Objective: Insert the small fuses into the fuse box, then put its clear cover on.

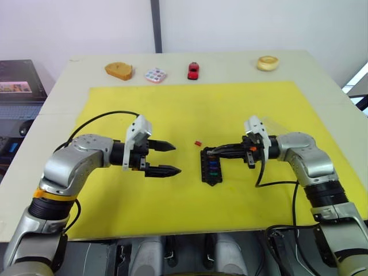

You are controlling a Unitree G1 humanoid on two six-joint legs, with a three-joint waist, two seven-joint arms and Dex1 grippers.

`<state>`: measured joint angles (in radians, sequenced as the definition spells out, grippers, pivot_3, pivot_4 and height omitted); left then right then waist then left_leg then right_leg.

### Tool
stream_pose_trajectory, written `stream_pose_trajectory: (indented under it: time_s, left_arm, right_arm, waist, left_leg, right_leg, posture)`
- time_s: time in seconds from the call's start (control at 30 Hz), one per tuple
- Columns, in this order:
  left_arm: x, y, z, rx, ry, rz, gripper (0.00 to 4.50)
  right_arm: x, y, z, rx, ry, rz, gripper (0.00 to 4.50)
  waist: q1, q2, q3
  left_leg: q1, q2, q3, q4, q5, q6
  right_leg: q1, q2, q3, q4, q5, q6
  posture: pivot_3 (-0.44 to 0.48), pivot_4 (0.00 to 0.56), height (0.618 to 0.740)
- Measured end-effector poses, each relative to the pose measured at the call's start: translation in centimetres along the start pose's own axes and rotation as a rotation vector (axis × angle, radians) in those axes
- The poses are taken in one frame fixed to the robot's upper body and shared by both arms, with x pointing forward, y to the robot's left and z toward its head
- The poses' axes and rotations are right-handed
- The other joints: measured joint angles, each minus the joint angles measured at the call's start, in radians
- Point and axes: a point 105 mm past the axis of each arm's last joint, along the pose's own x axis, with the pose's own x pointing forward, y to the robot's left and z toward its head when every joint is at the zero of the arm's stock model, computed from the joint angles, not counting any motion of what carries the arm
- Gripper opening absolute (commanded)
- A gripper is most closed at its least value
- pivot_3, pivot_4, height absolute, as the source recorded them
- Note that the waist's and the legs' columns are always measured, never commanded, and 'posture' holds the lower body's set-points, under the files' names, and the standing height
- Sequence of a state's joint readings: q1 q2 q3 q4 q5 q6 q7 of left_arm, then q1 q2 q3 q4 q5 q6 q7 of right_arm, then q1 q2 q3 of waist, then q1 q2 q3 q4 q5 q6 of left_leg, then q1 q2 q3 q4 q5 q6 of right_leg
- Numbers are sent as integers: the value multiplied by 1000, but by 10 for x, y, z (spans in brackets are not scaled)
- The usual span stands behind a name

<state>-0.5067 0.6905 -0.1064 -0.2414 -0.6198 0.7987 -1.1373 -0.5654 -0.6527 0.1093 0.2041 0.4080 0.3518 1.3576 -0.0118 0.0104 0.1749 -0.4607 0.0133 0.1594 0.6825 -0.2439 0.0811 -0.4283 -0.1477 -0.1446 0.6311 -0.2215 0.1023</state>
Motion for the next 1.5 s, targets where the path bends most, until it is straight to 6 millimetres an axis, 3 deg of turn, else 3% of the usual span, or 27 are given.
stream_pose_trajectory:
  time_s: [0.67, 1.5]
  left_arm:
    - [1, -1, -2, -6, 5, -5, 4480]
    - [1, -1, -6, -20, 7, 4, 4480]
  right_arm:
    - [-4, -2, 10, 28, -29, -36, 0]
    - [-4, -2, -4, -1, 24, -44, 0]
  waist:
    - [0, 0, 0]
    - [0, 0, 0]
  left_leg:
    - [0, 0, 0, 0, 0, 0]
    - [0, 0, 0, 0, 0, 0]
  right_leg:
    - [0, 0, 0, 0, 0, 0]
    - [0, 0, 0, 0, 0, 0]
  posture:
    - [0, 150, 740]
    - [0, 150, 740]
